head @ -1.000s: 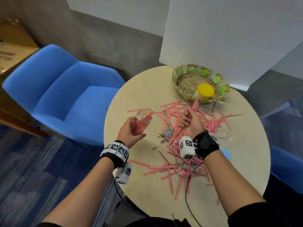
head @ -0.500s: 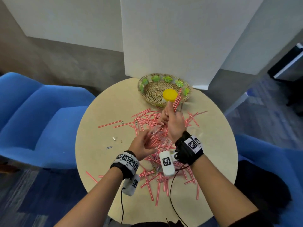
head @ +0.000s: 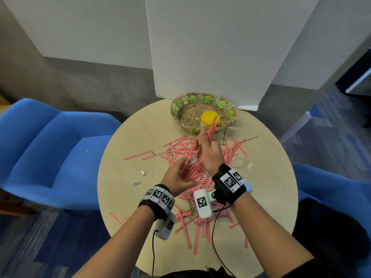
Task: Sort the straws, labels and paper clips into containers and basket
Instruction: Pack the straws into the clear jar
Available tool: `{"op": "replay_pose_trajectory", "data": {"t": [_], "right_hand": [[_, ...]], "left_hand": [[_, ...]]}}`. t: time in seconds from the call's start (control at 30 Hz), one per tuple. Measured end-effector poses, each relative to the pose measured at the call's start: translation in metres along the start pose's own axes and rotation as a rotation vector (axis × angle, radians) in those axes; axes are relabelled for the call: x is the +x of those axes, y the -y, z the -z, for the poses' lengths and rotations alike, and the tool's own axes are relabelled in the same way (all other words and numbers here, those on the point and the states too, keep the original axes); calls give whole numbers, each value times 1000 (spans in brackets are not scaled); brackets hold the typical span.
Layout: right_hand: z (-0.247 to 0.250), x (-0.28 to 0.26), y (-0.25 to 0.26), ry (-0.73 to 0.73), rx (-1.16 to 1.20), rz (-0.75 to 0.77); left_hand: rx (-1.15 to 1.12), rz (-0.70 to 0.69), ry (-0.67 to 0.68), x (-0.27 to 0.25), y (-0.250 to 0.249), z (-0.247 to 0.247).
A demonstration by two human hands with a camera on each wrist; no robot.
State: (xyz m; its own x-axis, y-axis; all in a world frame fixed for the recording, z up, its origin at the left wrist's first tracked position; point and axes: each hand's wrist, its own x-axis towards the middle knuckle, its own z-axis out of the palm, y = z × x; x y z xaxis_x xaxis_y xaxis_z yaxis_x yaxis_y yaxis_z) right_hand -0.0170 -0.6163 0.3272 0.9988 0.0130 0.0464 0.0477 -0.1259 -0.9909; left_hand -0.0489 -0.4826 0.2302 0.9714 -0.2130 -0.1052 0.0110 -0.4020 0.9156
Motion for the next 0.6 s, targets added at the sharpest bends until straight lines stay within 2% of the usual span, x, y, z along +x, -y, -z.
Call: {"op": "replay_pose_trajectory", "data": {"t": [0.1,0.17,0.27,0.37,0.5,0.6], "right_hand": [[4,3,-8,63,-258,103],[12,2,-9,64,-351,100],[25,-1,-7,42,-341,68],[29,-2,-4,105,-238,20],[12,1,-10,329,-443,26],[6,8,-9,316,-440,46]], "left_hand": [[-20,13,-45,1,-1,10],[-29,31,-87,1,0,17],[-26,59,-105,2,4,25],[108,39,-115,2,7,31],[200,28,-83,1,9,42],[182,77,-84,-2,19,59]]}}
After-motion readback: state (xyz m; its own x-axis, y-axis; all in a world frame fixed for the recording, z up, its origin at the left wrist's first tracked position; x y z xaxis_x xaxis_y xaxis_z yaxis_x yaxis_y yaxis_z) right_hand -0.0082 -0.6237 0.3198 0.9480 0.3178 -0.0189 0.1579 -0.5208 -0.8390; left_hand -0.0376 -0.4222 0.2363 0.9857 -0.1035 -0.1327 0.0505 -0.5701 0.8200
